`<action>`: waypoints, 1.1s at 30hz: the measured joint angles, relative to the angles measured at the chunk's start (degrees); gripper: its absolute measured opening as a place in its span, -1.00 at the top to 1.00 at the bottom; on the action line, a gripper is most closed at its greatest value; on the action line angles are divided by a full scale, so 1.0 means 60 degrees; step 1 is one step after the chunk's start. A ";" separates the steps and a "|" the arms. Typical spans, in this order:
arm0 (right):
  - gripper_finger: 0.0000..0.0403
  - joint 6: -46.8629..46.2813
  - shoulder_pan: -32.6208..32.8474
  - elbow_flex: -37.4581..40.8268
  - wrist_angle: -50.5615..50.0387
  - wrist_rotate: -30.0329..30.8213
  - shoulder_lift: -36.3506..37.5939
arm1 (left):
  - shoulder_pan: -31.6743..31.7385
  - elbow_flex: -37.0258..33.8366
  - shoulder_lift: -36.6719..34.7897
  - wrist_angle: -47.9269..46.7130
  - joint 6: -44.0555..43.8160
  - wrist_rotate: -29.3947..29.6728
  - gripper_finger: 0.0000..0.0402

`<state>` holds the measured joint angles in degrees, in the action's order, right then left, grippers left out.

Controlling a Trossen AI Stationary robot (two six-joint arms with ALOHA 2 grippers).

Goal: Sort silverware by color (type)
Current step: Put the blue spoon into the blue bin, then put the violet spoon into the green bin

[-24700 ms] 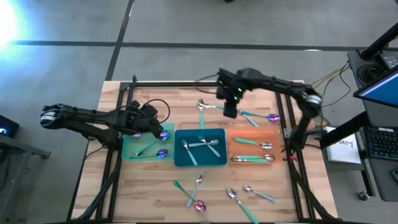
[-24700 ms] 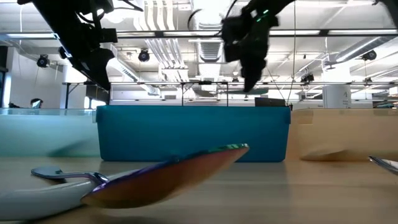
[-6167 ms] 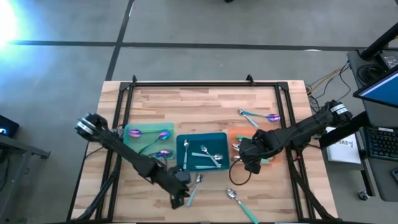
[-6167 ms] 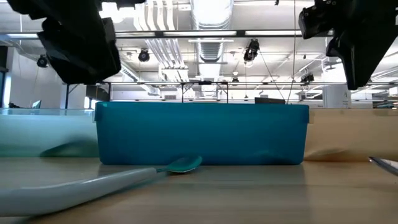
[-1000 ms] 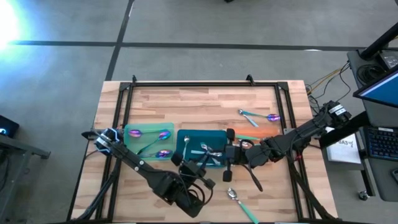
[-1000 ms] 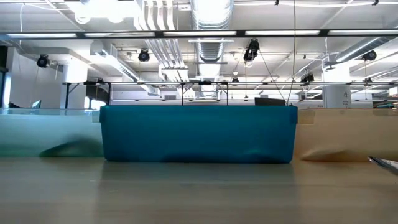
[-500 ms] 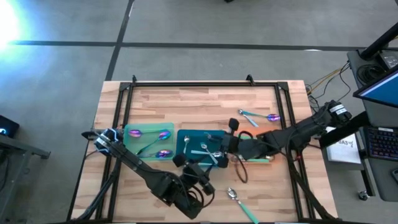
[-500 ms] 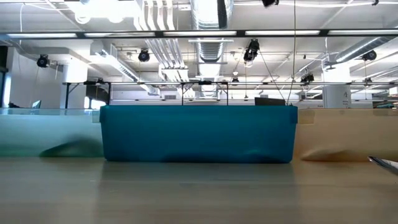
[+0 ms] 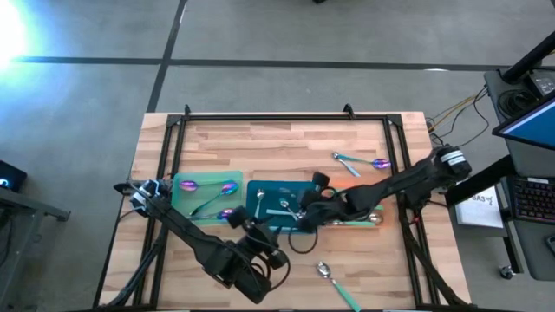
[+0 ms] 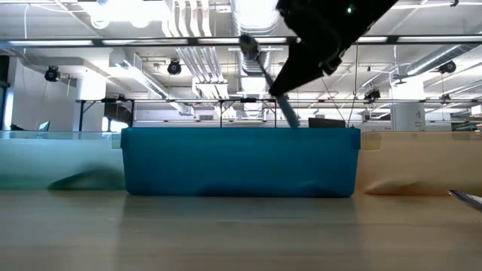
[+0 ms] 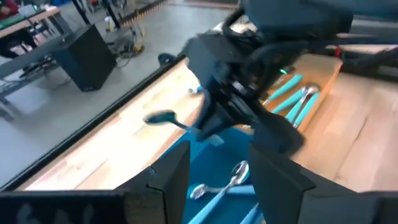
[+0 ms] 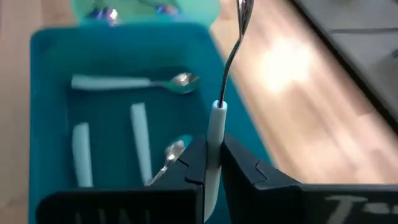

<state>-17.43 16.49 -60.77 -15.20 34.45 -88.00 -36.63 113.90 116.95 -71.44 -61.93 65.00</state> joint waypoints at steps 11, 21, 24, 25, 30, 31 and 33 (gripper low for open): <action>0.65 -0.0611 0.0000 -0.0028 0.0101 -0.0841 -0.0981 | -0.0068 0.0016 0.0000 -0.1023 -0.0941 -0.1022 0.29; 0.25 -0.0751 0.0022 -0.0127 -0.1159 -0.2194 0.0487 | -0.0072 -0.0049 -0.0004 -0.1041 -0.1028 -0.1262 0.29; 0.25 -0.0925 0.0125 -0.0127 -0.1874 -0.3497 0.1076 | -0.0072 -0.0070 0.0000 -0.1043 -0.1025 -0.1266 0.29; 0.25 -0.0932 0.0215 -0.0127 -0.2090 -0.3716 0.1278 | -0.0063 -0.0093 0.0000 -0.1036 -0.1019 -0.1262 0.29; 0.31 -0.1550 0.0592 -0.0127 -0.3807 -0.3830 0.2186 | 0.0134 -0.0341 0.0004 -0.1051 -0.0923 -0.1313 0.29; 0.31 -0.1681 0.0597 -0.0127 -0.4260 -0.3821 0.2357 | 0.0195 -0.0373 0.0004 -0.1036 -0.0915 -0.1381 0.29; 0.32 -0.1989 0.0574 -0.0127 -0.5114 -0.3760 0.2684 | 0.0325 -0.0432 0.0004 -0.1052 -0.0704 -0.1518 0.29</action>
<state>-29.37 19.94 -61.54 -45.88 11.89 -71.89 -34.68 111.31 116.97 -77.75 -66.15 55.90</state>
